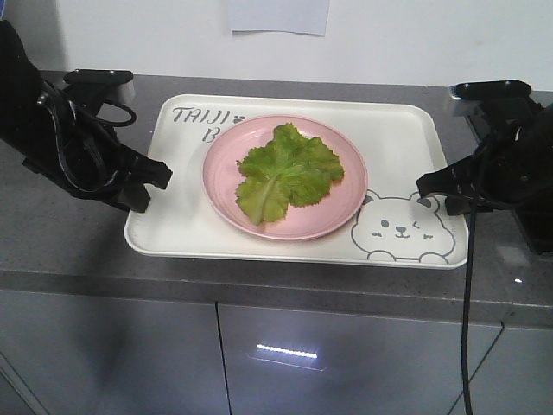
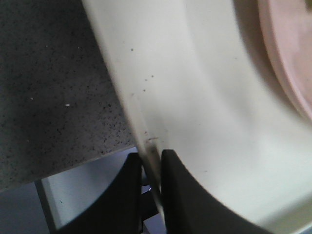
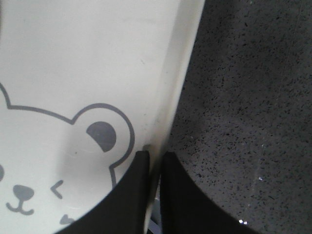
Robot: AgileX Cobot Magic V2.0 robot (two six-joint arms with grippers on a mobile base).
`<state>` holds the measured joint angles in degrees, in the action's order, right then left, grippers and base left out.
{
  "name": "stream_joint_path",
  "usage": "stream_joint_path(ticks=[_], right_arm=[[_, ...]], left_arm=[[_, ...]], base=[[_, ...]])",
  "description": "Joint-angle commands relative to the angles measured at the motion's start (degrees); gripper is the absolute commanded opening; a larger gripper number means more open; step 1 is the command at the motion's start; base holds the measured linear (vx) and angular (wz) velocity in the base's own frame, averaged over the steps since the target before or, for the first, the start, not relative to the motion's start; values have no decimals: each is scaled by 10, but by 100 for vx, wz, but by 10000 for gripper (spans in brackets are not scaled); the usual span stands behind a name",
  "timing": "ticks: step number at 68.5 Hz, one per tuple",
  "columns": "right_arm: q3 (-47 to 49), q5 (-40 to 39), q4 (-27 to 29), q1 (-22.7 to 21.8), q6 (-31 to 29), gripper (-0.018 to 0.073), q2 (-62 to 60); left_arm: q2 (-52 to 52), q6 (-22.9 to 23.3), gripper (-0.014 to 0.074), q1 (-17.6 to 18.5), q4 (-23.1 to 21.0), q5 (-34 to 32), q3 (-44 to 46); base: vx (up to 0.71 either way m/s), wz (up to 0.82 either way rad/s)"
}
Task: Transfer vegetables to tray and serve
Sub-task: 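Drive the base along the counter to the grey countertop holding the tray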
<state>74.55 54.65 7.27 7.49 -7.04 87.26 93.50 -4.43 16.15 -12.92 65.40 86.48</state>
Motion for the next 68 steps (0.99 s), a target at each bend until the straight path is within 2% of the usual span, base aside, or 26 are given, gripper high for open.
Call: stream_joint_path(ticks=[1,68], right_arm=[[17,-24,53,10,-33,-6,-25],[17,-24,53,10,-33,-6,-25]], left_arm=[[-31,-17,-6,15,-80,-47,17],[-31,-17,-6,15,-80,-47,17]], base=[[7,-5],[9,-7]])
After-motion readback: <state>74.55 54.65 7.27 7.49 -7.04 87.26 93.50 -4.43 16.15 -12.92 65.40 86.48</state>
